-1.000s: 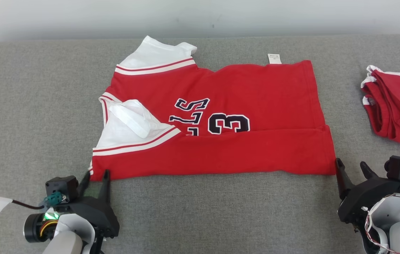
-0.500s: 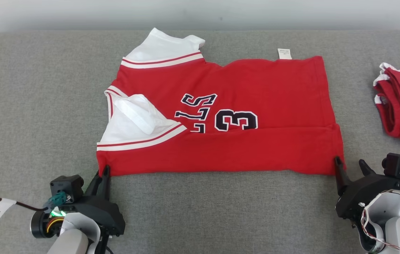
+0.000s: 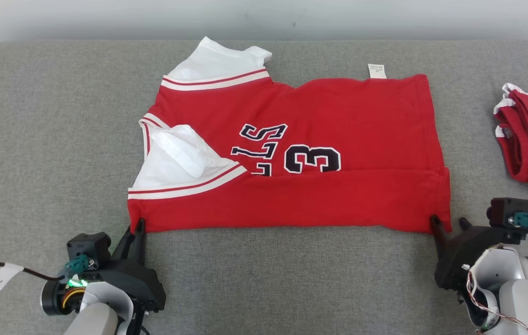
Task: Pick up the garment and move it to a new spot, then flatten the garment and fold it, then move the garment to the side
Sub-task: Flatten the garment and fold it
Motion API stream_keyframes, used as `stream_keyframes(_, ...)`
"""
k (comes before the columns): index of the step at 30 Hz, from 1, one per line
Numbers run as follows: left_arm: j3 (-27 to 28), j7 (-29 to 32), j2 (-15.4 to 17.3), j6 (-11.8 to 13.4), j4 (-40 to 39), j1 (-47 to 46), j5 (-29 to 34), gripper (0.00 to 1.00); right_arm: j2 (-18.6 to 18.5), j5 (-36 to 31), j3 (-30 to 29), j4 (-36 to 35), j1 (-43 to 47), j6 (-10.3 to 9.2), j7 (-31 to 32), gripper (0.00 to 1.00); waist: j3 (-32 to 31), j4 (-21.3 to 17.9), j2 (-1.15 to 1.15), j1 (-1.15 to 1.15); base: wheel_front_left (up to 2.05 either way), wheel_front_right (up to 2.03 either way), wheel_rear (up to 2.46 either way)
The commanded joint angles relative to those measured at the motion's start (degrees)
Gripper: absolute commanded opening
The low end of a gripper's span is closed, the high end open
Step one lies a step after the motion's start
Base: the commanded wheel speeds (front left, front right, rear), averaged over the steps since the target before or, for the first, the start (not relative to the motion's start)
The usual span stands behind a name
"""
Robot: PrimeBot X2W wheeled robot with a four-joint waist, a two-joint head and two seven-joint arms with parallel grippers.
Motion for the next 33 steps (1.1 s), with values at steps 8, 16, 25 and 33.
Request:
stream_keyframes(8,-0.3,-0.9,0.3,-0.3,0.7,1.1,-0.3,0.0,0.4,0.2,0.5,0.2,0.7,0.02,1.5,0.0,-1.1,0.6,0.0,0.0,0.0,0.0,0.0)
stream_keyframes(16,1.3,-1.5,2.6,-0.1,-3.4,5.0,-2.1,0.0,0.2,2.2,-2.0,-6.2,4.8,-0.05,1.5,0.0,-3.4,0.6,0.0,0.0,0.0,0.0,0.0)
stream_keyframes(25,0.4,1.4,4.3,2.3,-11.7,11.9,-2.3,0.0,0.2,5.3,-4.1,-15.7,13.6,-0.13,4.4,0.0,-4.9,-0.3,0.0,0.0,0.0,0.0,0.0)
stream_keyframes(33,0.8,6.2,6.6,8.0,-21.4,19.8,-2.6,0.0,0.2,6.7,-2.4,-16.9,16.5,-0.12,6.1,0.0,-4.8,-1.9,0.0,0.0,0.0,0.0,0.0)
